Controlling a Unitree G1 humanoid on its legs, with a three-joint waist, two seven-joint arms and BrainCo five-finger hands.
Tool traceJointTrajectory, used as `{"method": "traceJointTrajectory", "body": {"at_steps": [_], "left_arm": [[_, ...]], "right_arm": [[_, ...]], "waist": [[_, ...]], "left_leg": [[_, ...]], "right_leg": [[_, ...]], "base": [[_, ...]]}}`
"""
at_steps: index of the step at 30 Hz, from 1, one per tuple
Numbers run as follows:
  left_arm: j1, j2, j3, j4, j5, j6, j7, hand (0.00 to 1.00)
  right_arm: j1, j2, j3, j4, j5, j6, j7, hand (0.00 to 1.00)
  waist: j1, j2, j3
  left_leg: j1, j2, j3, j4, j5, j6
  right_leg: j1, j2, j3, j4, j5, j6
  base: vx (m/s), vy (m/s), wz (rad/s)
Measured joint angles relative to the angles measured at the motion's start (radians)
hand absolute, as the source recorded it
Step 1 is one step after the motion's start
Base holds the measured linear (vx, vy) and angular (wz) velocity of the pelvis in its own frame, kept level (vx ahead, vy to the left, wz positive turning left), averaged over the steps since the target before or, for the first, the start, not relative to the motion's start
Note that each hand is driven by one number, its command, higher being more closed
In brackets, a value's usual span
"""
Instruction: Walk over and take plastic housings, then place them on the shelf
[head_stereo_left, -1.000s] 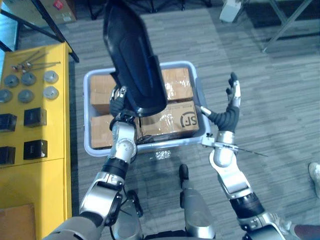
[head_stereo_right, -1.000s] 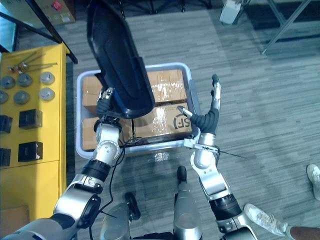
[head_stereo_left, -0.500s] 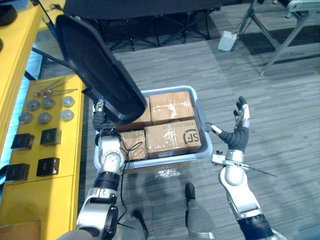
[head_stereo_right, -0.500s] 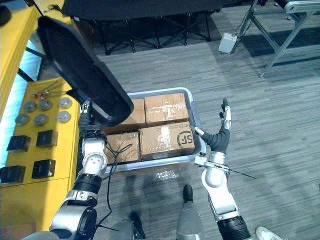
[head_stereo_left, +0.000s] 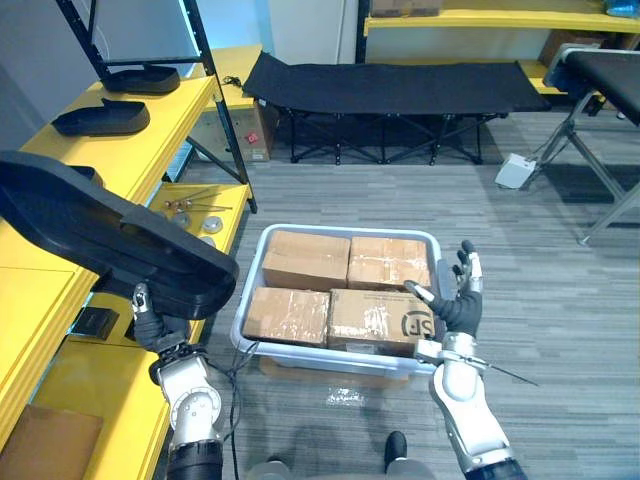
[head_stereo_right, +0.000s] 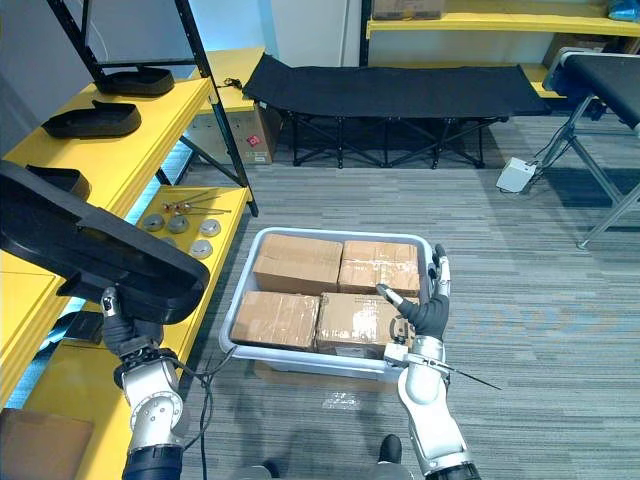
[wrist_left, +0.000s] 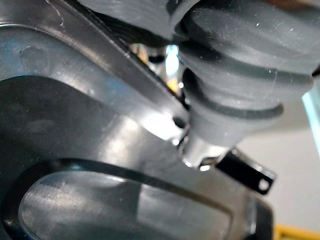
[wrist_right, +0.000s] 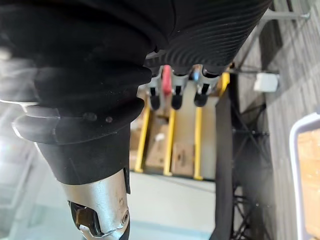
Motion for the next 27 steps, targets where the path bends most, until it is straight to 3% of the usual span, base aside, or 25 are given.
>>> {"method": "traceJointTrajectory", "body": {"at_steps": [6, 11, 13, 15, 17, 19, 21, 25, 27], "left_arm": [[0.082, -0.003, 0.011, -0.074, 0.009, 0.011, 0.001, 1.0], [0.133, -0.032, 0.044, -0.12, 0.018, 0.031, -0.001, 1.0], [0.133, -0.032, 0.039, -0.133, 0.04, 0.037, -0.001, 1.0], [0.131, -0.03, 0.029, -0.15, 0.046, 0.07, -0.008, 1.0], [0.122, -0.026, 0.012, -0.151, 0.051, 0.088, -0.02, 1.0], [0.126, -0.03, -0.01, -0.151, 0.052, 0.11, -0.022, 1.0], [0.136, -0.033, -0.019, -0.151, 0.053, 0.115, -0.022, 1.0], [0.169, -0.032, -0.011, -0.19, 0.053, 0.113, -0.018, 1.0], [0.176, -0.032, -0.002, -0.199, 0.074, 0.117, -0.018, 1.0]], "right_arm": [[-0.011, 0.005, 0.047, 0.011, -0.028, 0.008, -0.007, 0.0], [-0.073, 0.004, 0.061, 0.044, -0.029, 0.051, 0.043, 0.0], [-0.071, 0.004, 0.06, 0.044, -0.029, 0.051, 0.054, 0.0], [-0.07, 0.003, 0.06, 0.044, -0.03, 0.046, 0.055, 0.0], [-0.065, 0.002, 0.057, 0.039, -0.031, 0.039, 0.053, 0.0], [-0.065, -0.011, 0.058, 0.039, -0.033, 0.027, 0.054, 0.0], [-0.071, -0.021, 0.059, 0.044, -0.049, 0.025, 0.055, 0.0], [-0.098, -0.022, 0.066, 0.073, -0.051, 0.018, 0.06, 0.0], [-0.107, -0.025, 0.074, 0.074, -0.051, 0.012, 0.06, 0.0]], "waist": [[0.035, -0.003, -0.024], [0.074, -0.004, -0.025], [0.073, -0.004, -0.025], [0.068, 0.002, -0.024], [0.045, -0.005, -0.028], [0.054, 0.001, -0.031], [0.071, 0.011, -0.032], [0.106, 0.01, -0.033], [0.105, 0.012, -0.031]], "left_leg": [[0.0, -0.001, -0.024, -0.032, 0.023, -0.003], [-0.017, -0.005, -0.055, -0.027, 0.023, -0.002], [-0.038, -0.011, -0.094, -0.031, 0.028, 0.004], [-0.042, -0.012, -0.167, -0.05, 0.036, 0.011], [-0.052, -0.02, -0.253, -0.081, 0.062, 0.01], [-0.05, -0.016, -0.314, -0.127, 0.102, 0.0], [-0.048, -0.02, -0.344, -0.139, 0.128, -0.016], [-0.027, -0.041, -0.359, -0.136, 0.13, -0.016], [-0.028, -0.052, -0.387, -0.135, 0.131, -0.016]], "right_leg": [[0.003, 0.001, -0.027, 0.0, -0.006, -0.003], [0.005, -0.001, -0.047, 0.001, -0.011, -0.002], [0.007, -0.005, -0.061, 0.015, -0.028, 0.004], [0.007, -0.006, -0.059, 0.098, -0.102, 0.027], [0.013, -0.006, -0.004, 0.169, -0.181, 0.034], [0.016, -0.008, -0.064, 0.221, -0.226, 0.026], [0.019, -0.017, -0.085, 0.257, -0.253, 0.022], [0.045, -0.041, -0.089, 0.288, -0.292, 0.029], [0.057, -0.053, -0.114, 0.3, -0.306, 0.031]], "base": [[-0.01, -0.003, 0.15], [-0.01, 0.004, 0.1], [-0.02, 0.002, 0.52], [0.02, -0.012, 0.83], [0.08, -0.059, 1.27], [0.08, -0.118, 1.12], [0.07, -0.079, 0.65], [0.04, -0.022, 0.25], [0.0, -0.012, 0.34]]}}
